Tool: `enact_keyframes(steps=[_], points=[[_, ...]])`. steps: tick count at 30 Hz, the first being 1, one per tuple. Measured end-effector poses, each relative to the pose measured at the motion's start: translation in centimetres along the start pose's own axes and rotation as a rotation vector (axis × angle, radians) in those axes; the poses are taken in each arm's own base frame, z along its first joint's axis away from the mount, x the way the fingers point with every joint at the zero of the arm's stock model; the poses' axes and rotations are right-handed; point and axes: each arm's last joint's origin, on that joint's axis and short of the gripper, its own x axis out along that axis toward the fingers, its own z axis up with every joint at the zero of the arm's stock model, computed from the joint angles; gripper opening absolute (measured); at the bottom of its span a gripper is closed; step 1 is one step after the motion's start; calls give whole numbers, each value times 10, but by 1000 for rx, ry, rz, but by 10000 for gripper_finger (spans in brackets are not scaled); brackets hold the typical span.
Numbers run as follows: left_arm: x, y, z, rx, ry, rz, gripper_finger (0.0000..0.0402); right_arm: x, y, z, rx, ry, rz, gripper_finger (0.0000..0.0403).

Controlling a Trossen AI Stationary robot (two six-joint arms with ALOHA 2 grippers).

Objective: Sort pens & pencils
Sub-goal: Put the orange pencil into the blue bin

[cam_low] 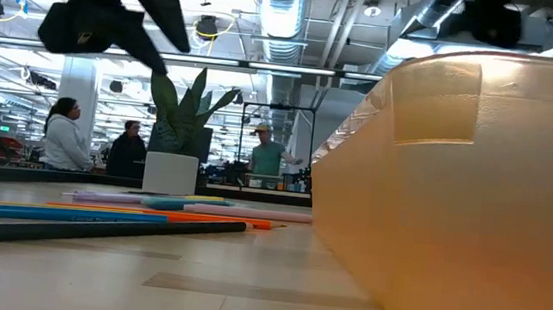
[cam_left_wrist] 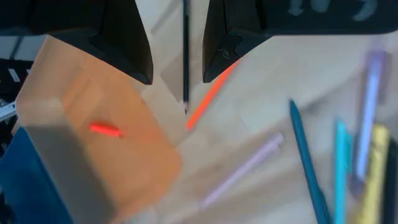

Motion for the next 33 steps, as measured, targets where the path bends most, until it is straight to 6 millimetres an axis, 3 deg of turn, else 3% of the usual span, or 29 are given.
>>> enact_keyframes(steps=[7,16,33], points=[[6,-9,-10,-83,68,-71,129,0,7,25,-44,-191,119,207],[3,-18,-14,-148,20,-149,129,-2,-4,49,-54,-340,114,200],[3,-17,-11,-135,-65,-132,129,-2,-15,61,-62,-385,65,196]])
